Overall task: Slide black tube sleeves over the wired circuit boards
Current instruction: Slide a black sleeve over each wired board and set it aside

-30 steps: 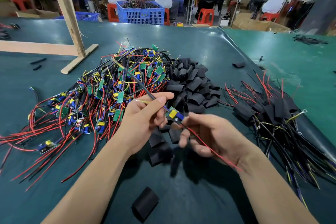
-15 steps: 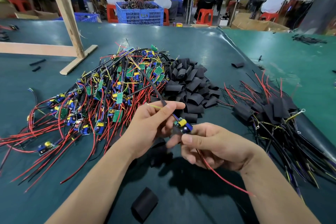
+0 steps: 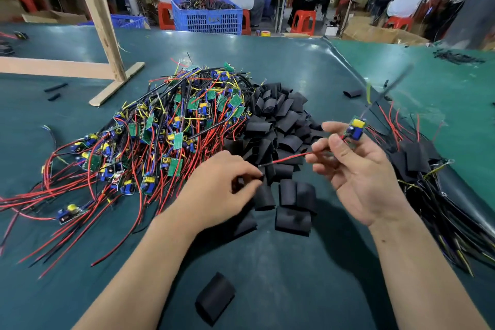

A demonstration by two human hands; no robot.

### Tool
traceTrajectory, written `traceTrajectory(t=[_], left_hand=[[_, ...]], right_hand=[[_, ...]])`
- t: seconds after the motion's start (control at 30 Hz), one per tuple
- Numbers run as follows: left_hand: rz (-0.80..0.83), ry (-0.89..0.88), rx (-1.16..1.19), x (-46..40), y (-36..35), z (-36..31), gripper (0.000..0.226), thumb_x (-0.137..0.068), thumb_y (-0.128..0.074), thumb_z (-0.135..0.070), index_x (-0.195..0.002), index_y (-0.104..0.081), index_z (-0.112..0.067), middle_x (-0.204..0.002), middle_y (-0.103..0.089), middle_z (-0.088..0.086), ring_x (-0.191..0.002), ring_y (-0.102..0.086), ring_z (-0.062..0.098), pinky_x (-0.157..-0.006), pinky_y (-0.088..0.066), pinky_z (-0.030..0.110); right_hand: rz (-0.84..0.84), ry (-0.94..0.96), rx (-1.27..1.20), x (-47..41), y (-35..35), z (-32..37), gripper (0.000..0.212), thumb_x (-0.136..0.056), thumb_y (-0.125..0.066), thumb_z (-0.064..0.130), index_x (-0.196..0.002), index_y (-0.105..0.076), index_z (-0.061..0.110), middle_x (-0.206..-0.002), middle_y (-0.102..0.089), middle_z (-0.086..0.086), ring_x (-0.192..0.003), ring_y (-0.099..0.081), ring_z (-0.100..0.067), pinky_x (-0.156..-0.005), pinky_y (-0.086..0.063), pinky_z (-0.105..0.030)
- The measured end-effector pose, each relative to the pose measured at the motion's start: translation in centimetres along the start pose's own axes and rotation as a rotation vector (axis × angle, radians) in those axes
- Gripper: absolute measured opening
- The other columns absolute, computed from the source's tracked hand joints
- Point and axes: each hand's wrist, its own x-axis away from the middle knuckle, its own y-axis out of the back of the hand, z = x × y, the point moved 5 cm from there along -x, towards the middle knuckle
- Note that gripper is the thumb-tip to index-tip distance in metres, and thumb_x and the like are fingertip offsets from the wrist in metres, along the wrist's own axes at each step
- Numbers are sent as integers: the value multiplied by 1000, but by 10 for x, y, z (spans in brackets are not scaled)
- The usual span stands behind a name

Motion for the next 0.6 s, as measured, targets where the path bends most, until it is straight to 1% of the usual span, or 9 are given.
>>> traceTrajectory(t=[0.1,0.17,0.23,0.3,0.33,0.4,0.43,0.5,0.6], left_hand=[[10,-61,-205,-2,-10,-13,24,-86,-67,-44,-93,-76,-23,-87,-68,-7,-88,-57,20,-78,-47,39],[83,-9,-243,-3,-15,-12,34,-85,-64,-55,-104,-75,-28,-97,-65,-9,-96,-55,18,-85,-44,38],[167,24,-209,-2,-18,-8,41,-85,-62,-59,-116,-70,-33,-106,-60,-11,-102,-51,13,-93,-40,37],[212,49,-148,0,-16,-7,41,-86,-57,-55,-120,-68,-36,-107,-57,-15,-101,-48,9,-94,-39,37],[243,61,-134,1,-14,-6,42,-84,-51,-48,-123,-65,-38,-108,-55,-16,-100,-47,7,-95,-39,37],[341,42,-164,1,-15,-5,59,-76,-44,-30,-131,-57,-45,-112,-52,-17,-102,-43,7,-95,-37,36],[388,11,-196,2,-16,-5,66,-74,-44,-23,-134,-52,-47,-113,-50,-16,-102,-41,8,-94,-36,34],[440,-45,-235,1,-19,-7,71,-76,-49,-13,-136,-49,-51,-109,-45,-15,-99,-33,8,-92,-35,31],[476,-61,-252,0,-23,-7,72,-76,-50,-13,-136,-47,-53,-102,-37,-14,-93,-24,7,-89,-32,28]], right_hand=[[-39,75,23,0,2,2,20,-85,-55,14,-104,-60,11,-75,-70,-5,-67,-71,-22,-57,-55,-23],[-59,92,30,0,2,4,21,-84,-56,13,-104,-61,11,-74,-71,-5,-67,-71,-22,-56,-55,-23],[-83,91,36,-1,4,3,28,-85,-57,11,-113,-59,11,-73,-71,-6,-64,-71,-22,-55,-54,-23],[-109,95,43,0,5,3,34,-89,-55,4,-122,-51,11,-72,-72,-9,-59,-69,-20,-53,-52,-22],[-116,98,43,0,5,2,34,-91,-54,1,-123,-48,12,-72,-72,-11,-57,-68,-20,-52,-52,-22],[-111,89,42,1,5,1,33,-93,-52,-3,-120,-46,14,-72,-71,-13,-55,-66,-21,-52,-52,-22],[-105,79,47,1,5,0,33,-94,-51,-4,-120,-46,15,-72,-71,-14,-55,-66,-22,-51,-52,-23],[-88,52,62,1,3,-2,34,-94,-51,-4,-121,-47,15,-72,-70,-14,-55,-65,-22,-51,-51,-23],[-57,30,76,2,1,-4,33,-95,-49,-5,-120,-49,17,-73,-70,-13,-58,-66,-24,-52,-52,-24]])
